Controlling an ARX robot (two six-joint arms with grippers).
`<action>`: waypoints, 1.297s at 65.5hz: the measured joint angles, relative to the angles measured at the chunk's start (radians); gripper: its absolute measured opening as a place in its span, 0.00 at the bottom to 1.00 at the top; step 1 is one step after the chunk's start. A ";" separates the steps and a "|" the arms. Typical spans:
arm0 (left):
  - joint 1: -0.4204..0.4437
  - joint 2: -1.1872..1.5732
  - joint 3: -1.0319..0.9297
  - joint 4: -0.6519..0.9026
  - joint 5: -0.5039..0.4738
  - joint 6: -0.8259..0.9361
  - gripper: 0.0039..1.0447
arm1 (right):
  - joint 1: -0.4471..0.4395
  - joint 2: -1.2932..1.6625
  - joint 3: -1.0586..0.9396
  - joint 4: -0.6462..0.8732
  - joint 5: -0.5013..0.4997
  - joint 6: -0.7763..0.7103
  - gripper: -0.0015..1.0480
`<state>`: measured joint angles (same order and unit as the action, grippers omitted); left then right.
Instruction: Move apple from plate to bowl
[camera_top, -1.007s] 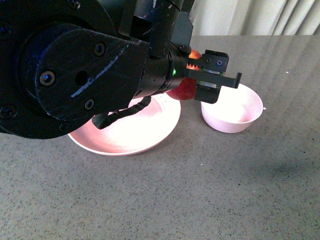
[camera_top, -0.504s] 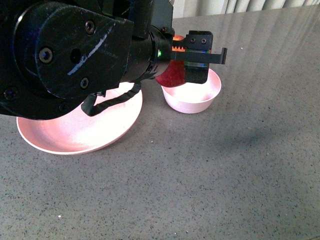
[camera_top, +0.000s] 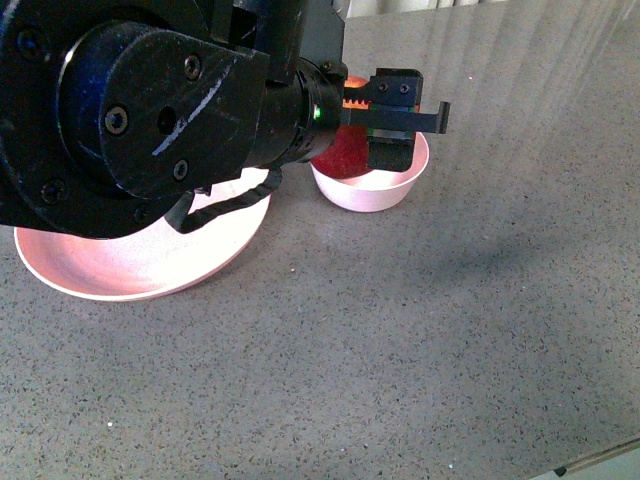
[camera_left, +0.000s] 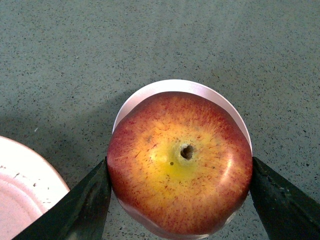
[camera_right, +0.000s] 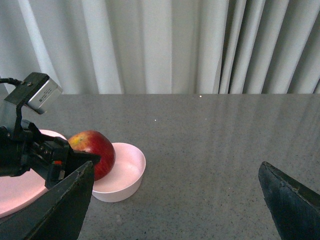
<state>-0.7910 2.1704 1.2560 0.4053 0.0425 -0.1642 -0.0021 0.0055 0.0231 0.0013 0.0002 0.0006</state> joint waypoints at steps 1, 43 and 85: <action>0.000 0.000 0.000 0.000 0.000 -0.001 0.67 | 0.000 0.000 0.000 0.000 0.000 0.000 0.91; 0.012 -0.027 -0.011 0.019 0.024 -0.092 0.92 | 0.000 0.000 0.000 0.000 0.000 0.000 0.91; 0.378 -0.283 -0.367 0.068 -0.141 0.047 0.92 | 0.000 0.000 0.000 0.000 0.000 0.000 0.91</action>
<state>-0.4133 1.8870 0.8890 0.4736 -0.0982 -0.1169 -0.0021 0.0055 0.0231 0.0013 0.0002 0.0006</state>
